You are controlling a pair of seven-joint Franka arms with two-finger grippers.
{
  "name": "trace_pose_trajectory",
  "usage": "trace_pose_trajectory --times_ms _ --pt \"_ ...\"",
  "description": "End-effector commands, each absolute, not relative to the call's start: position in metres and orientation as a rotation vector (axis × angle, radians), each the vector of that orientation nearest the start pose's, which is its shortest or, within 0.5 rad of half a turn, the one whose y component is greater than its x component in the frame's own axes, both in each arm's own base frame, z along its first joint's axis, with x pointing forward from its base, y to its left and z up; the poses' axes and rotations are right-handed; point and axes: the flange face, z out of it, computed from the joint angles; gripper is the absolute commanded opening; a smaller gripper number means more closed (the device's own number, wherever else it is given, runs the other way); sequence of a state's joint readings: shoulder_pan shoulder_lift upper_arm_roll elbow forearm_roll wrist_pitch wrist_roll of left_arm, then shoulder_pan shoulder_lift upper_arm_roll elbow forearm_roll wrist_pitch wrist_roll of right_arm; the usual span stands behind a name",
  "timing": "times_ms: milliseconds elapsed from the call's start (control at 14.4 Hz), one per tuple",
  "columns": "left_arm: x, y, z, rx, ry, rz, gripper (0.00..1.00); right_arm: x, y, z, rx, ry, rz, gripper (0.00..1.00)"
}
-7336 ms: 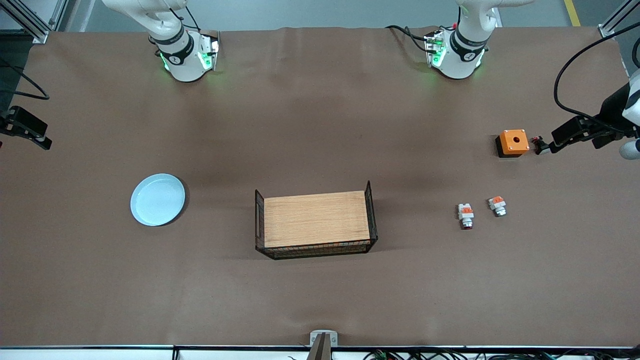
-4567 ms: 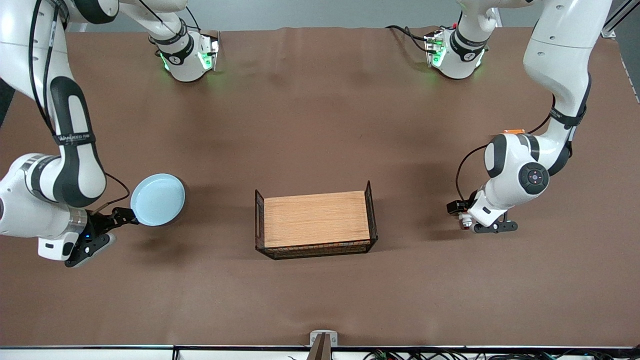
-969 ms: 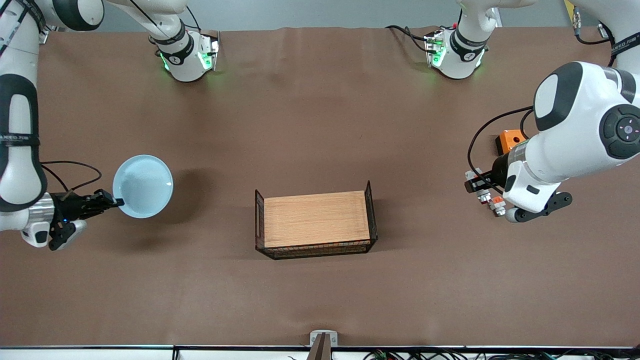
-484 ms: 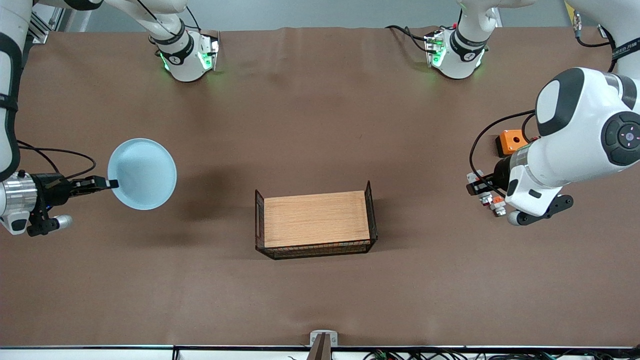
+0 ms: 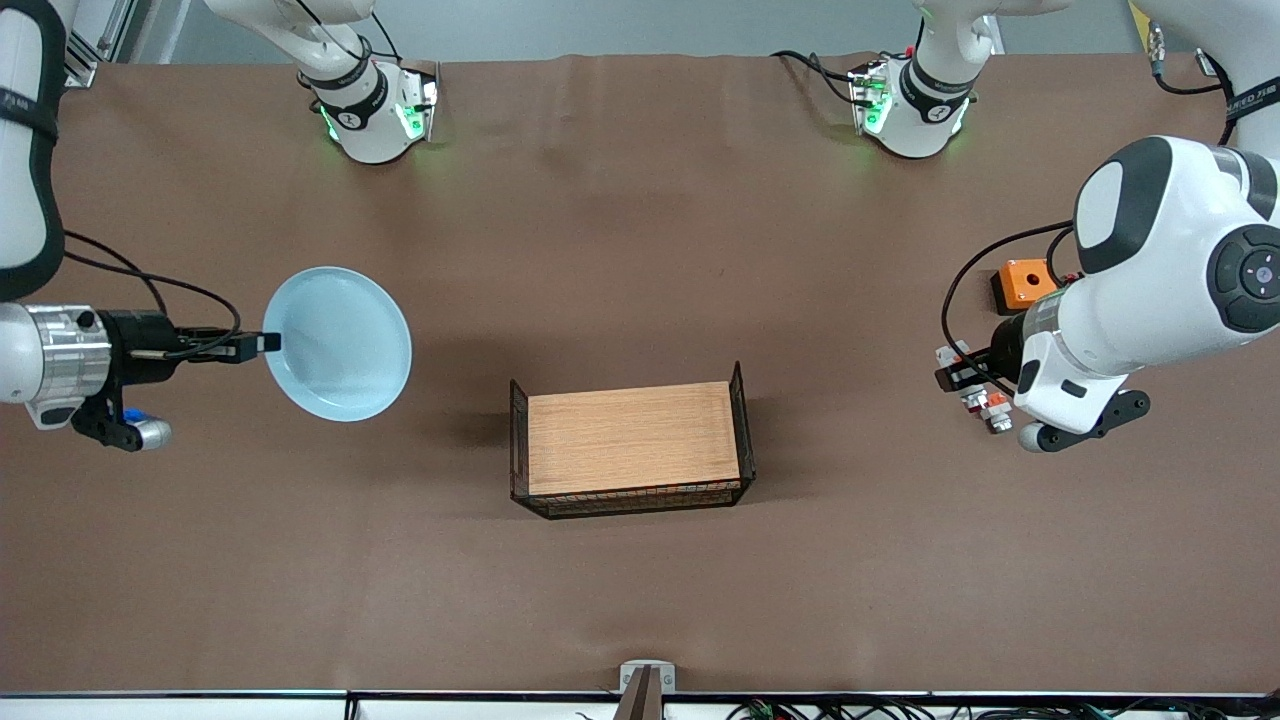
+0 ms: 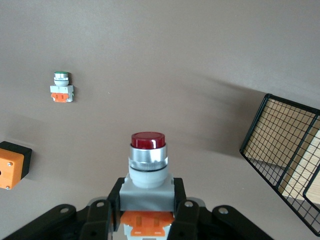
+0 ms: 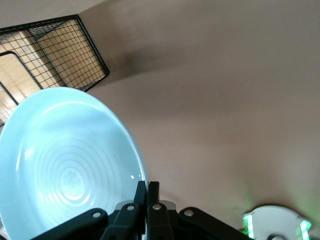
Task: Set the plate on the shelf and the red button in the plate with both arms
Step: 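Lift the blue plate with the right gripper and carry it toward the tray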
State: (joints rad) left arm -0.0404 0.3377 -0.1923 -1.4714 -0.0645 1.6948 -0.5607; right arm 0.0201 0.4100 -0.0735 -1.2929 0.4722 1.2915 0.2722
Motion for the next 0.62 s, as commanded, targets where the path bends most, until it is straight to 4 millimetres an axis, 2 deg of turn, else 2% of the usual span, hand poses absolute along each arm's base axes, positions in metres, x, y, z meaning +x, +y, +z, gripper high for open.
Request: trace_pose_trajectory --times_ms 0,277,554 --pt "0.636 -0.138 0.486 -3.172 -0.548 0.256 0.23 0.619 0.076 0.534 -2.64 0.57 0.657 0.0" --pt "0.635 -0.139 0.484 -3.176 -0.547 0.27 0.23 0.61 0.139 0.549 -2.592 0.859 0.704 0.0" --pt "0.635 -0.139 0.485 -3.177 -0.548 0.268 0.23 0.599 0.232 0.557 -2.567 1.094 0.621 0.0"
